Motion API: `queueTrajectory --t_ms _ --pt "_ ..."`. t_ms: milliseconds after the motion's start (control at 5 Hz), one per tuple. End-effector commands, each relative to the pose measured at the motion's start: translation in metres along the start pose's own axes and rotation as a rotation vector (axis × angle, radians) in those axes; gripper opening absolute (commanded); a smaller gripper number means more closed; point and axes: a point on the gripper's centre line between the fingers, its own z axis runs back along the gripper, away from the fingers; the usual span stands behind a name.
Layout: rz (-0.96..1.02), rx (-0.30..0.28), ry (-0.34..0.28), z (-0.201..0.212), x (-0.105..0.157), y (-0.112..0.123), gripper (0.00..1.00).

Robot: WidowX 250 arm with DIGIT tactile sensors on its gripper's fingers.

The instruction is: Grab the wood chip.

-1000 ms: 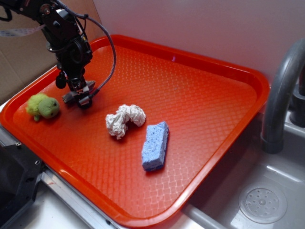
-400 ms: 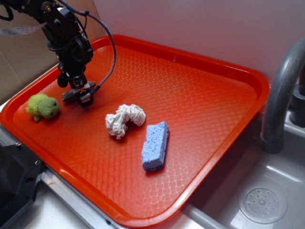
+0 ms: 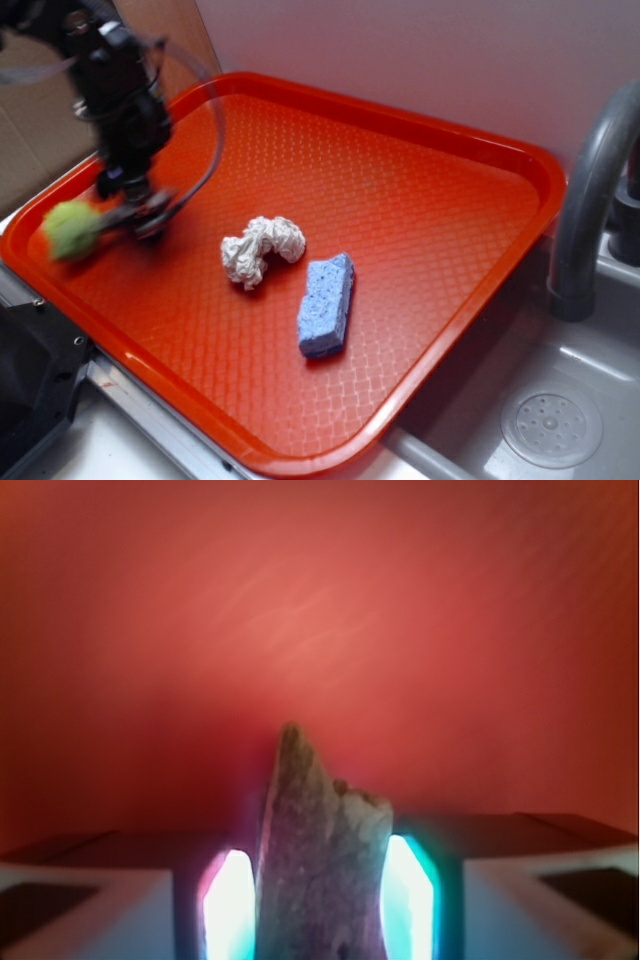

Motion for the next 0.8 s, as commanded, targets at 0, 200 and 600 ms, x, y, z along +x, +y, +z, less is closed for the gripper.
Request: queueTrajectory --t_ms 0,200,600 --pt "0.439 -0.050 -0.059 0.118 0.046 -0.049 0.00" --pt "0.510 -0.050 -0.012 0.167 0.067 -0.052 0.00" --pt "0.600 -0.132 0.048 0.182 0.077 -0.037 0.00"
